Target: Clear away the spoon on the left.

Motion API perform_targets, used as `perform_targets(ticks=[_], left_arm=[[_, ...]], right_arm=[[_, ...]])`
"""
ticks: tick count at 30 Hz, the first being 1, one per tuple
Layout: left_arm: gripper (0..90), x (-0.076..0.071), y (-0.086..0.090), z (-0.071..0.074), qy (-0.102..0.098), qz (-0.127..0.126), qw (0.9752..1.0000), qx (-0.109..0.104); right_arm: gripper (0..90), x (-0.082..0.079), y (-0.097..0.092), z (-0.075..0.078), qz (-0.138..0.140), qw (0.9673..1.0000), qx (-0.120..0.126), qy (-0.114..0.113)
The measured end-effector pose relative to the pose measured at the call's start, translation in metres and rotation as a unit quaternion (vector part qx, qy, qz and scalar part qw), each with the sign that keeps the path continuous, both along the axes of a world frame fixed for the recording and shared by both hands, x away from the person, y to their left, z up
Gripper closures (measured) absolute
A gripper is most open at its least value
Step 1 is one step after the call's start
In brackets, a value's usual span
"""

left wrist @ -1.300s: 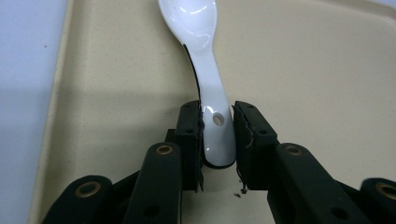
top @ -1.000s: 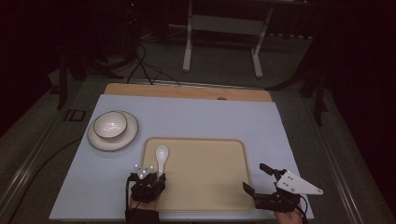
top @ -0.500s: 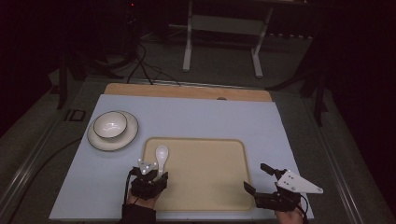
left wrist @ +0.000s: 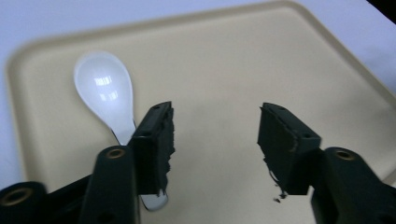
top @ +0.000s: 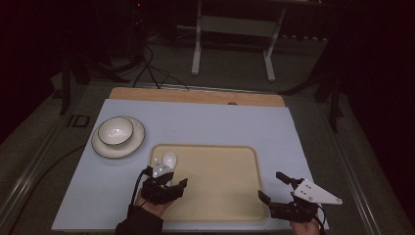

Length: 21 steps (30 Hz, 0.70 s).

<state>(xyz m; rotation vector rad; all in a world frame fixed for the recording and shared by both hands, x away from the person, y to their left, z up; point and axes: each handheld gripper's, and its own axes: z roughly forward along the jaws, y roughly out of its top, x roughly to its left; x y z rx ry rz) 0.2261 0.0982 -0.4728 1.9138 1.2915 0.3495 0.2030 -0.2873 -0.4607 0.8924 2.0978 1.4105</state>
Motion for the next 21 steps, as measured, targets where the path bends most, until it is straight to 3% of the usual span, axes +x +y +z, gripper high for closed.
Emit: perform_targets(ticks=[1, 8, 9, 14, 17, 21], left_arm=[[40.0, 0.004, 0.002, 0.004, -0.008, -0.013, 0.9999, 0.005], [25.8, 0.015, 0.012, 0.011, -0.008, -0.046, 0.9989, 0.0], [17.9, 0.016, 0.015, 0.015, -0.008, -0.063, 0.998, -0.007], [12.6, 0.016, 0.022, 0.023, -0.02, -0.079, 0.9966, -0.007], [1.7, 0.016, 0.025, 0.024, -0.017, -0.087, 0.9961, -0.004], [1.5, 0.015, 0.037, 0.025, -0.035, -0.078, 0.9963, -0.01]], right_arm=[[13.9, 0.0, 0.0, 0.0, 0.002, 1.0, 0.0, 0.0], [13.9, -0.001, 0.0, 0.001, 0.001, 1.0, 0.0, -0.001], [13.9, -0.001, 0.0, 0.001, 0.0, 1.0, 0.002, -0.001], [13.9, -0.003, 0.003, 0.002, 0.003, 1.0, -0.004, -0.003], [13.9, -0.002, 0.004, 0.001, 0.005, 1.0, -0.006, -0.001], [13.9, -0.002, 0.004, 0.001, 0.007, 1.0, -0.005, -0.001]])
